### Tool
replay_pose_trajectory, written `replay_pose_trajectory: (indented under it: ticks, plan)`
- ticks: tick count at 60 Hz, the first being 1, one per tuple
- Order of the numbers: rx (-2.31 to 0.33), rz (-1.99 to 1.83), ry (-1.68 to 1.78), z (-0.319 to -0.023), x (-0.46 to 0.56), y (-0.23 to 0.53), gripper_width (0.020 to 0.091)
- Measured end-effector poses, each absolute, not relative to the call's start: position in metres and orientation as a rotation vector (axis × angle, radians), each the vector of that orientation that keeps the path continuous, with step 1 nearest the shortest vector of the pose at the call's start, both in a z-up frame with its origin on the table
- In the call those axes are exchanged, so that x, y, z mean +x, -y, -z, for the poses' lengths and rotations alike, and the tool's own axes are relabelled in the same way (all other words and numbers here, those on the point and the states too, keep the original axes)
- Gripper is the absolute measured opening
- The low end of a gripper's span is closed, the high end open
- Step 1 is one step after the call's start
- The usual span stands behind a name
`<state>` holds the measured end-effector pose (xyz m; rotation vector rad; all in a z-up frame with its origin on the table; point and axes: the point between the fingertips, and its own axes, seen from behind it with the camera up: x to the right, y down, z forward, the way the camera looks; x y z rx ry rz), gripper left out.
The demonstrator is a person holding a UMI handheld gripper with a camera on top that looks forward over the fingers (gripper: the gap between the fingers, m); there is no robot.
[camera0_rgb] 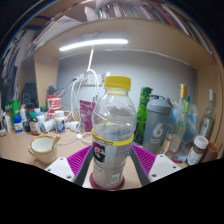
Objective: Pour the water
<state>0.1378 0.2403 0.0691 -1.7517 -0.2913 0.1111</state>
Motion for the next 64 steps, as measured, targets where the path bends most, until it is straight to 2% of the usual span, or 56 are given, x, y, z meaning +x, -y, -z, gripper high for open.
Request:
replay_pose_trajectory:
  ticks: [1, 2, 16, 34, 50, 64]
  plan:
    - [-1.766, -0.112, 0.286, -0.068, 0.139, -0.238, 0.0846]
    - [-1.775, -0.120, 0.282, -0.068, 0.139, -0.235, 0.0856]
    - [-1.795, -0.180, 0.226, -0.093, 0.154, -0.168, 0.0848]
    - [-1.774, -0.073, 0.229, -0.129, 0.190, -0.018, 0.0851]
    - [-1.706, -0.055, 0.195, -0.136, 0.192, 0.103, 0.0851]
    - [-1.687, -0.115, 0.164, -0.131, 0.192, 0.151, 0.0849]
